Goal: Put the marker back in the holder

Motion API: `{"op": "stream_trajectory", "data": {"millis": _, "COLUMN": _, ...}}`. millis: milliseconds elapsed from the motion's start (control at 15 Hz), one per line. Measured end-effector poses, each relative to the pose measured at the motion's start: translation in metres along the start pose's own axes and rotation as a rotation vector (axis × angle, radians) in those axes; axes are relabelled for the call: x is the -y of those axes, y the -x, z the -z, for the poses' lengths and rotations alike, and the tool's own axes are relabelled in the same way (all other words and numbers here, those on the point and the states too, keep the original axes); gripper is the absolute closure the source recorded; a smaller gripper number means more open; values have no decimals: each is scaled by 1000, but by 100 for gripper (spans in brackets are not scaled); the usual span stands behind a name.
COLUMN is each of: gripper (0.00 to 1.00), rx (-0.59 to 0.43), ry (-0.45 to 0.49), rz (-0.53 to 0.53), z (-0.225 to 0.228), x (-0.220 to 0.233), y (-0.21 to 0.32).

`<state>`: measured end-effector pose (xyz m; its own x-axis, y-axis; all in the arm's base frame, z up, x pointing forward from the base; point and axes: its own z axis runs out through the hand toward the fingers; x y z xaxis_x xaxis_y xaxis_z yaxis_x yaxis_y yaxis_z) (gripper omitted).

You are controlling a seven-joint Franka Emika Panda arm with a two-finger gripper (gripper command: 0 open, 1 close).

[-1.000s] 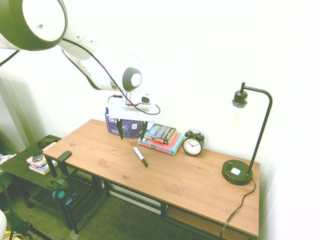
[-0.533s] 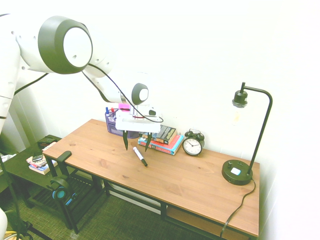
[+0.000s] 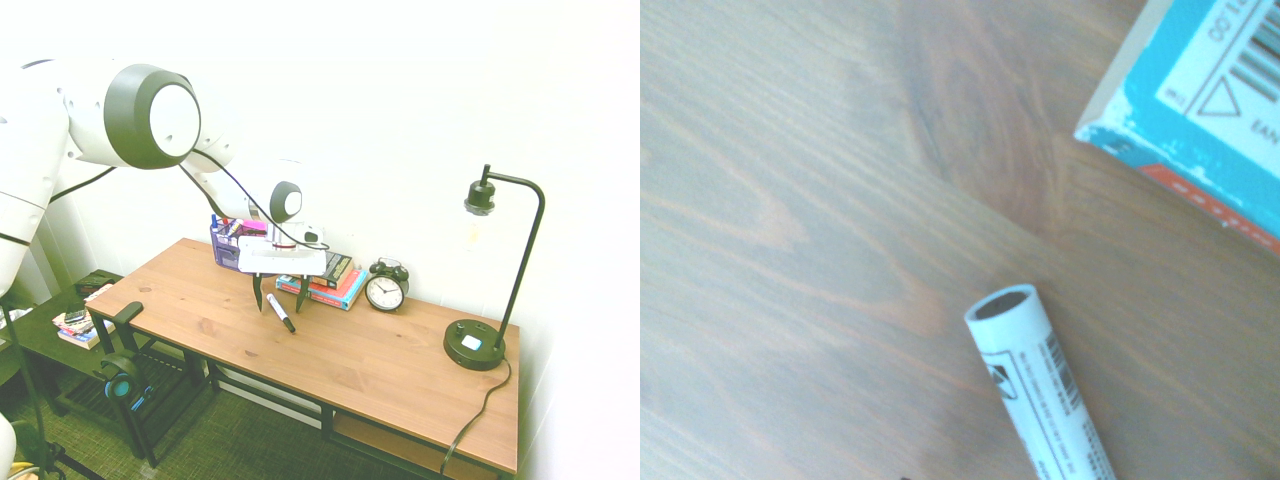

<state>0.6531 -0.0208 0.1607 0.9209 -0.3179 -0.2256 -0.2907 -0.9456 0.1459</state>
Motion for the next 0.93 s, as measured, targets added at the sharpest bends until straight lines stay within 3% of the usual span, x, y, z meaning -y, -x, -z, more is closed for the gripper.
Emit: {"op": "stream_trajectory", "data": {"millis": 933, "gripper": 100, "rx": -16, "ry": 49, "rz": -16, "z": -4, "x": 12, "y": 2}}
